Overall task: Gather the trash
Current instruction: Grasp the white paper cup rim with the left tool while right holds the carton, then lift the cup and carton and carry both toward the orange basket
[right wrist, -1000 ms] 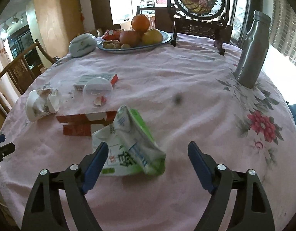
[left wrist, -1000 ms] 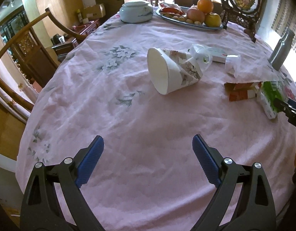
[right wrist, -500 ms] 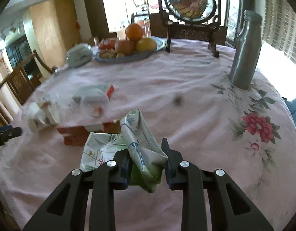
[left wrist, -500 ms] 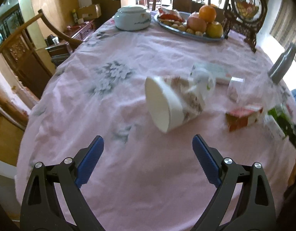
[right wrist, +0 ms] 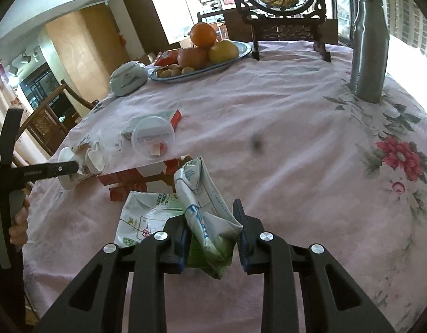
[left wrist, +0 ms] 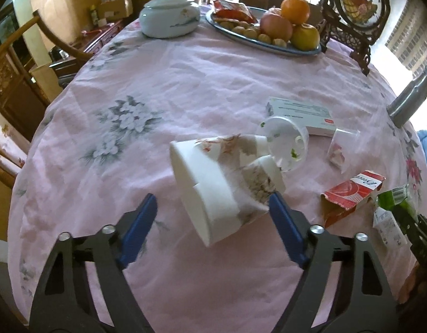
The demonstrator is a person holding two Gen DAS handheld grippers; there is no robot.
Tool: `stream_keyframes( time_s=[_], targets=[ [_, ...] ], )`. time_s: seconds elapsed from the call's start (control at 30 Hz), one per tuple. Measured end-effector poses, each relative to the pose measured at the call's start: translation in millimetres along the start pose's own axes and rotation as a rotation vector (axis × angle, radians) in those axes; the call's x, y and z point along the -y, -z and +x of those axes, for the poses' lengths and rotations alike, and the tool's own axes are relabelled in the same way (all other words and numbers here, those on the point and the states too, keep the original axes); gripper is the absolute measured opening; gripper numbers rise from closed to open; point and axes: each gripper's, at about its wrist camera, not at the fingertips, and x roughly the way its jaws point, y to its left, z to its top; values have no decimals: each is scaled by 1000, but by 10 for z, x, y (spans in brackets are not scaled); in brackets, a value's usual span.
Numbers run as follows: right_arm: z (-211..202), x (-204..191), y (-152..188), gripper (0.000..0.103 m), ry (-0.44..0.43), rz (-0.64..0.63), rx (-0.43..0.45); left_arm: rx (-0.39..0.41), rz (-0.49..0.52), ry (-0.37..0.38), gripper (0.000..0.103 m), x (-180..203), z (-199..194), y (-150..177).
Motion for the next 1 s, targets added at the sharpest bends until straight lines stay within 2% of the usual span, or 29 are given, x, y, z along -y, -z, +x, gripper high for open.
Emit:
stream_keyframes(
  time_s=[0.13, 0.2, 0.23, 0.3, 0.37, 0.6, 0.8, 1.0],
  targets=[
    [0, -4, 7, 28, -4, 0, 1, -20, 7, 20, 59, 42, 66, -50],
    [3, 3, 9, 29, -6, 4, 1, -25, 1, 44, 46, 42, 83, -64],
    [2, 11, 9, 28, -7, 5, 1, -28, -4, 60, 34, 45, 83, -69],
    [3, 15, 6, 28, -5, 7, 4, -29, -8, 87, 26, 53, 69, -72],
    [-2, 24, 2, 28, -4, 9, 6, -10, -12, 106, 8, 63, 18, -63],
    [-74, 30, 12, 28, -8, 17, 37, 60, 1, 80, 7, 27, -338, 110],
    [-222, -52, 42, 28, 12, 20, 78, 98, -7, 50, 7, -153, -771, 462],
    [-404, -227, 199, 28, -36, 39, 89, 131, -7, 3, 7, -275, -1107, 798]
  ],
)
